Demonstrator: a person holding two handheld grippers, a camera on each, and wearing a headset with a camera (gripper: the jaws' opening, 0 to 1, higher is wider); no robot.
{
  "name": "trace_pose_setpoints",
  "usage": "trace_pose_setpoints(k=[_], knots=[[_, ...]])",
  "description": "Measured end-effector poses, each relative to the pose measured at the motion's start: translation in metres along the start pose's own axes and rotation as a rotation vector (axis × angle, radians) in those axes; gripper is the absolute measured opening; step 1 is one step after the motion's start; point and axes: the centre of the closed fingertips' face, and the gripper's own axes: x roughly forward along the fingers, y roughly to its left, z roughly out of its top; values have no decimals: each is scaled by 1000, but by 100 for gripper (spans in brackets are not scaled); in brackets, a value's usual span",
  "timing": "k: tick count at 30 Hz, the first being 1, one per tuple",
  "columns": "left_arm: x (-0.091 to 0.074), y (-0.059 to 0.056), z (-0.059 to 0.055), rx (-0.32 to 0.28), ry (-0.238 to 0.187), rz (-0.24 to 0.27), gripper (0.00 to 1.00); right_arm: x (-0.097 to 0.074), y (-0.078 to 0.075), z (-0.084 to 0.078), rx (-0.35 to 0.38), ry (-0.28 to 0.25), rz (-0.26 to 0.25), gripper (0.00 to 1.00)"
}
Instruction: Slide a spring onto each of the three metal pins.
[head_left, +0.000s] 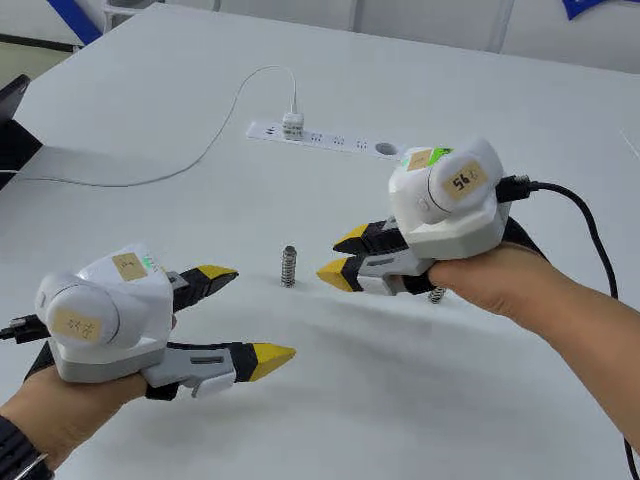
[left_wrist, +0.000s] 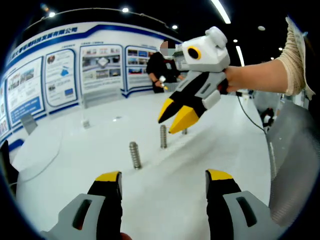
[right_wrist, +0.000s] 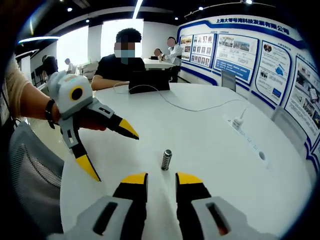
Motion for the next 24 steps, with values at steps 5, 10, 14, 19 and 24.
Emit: trace_pose_setpoints(k=[5,10,14,19,24], knots=[[-1,-2,3,3,-2,-2,69,-12,-1,-6,28,-15,-23,23],[-3,-2,5,0,-5,1,70,-25,1,-14,47,-25,-46,24],[-4,-3,5,-3,-5,3,70,-36,1,-23,65,-27,-65,24],[-6,-5,6,-4,-5,2,71,-49,0,-32,88,-35,-88,24],[-5,-7,8,-2,-4,-2,71,-63,-1,-39,111,-48,-116,25]])
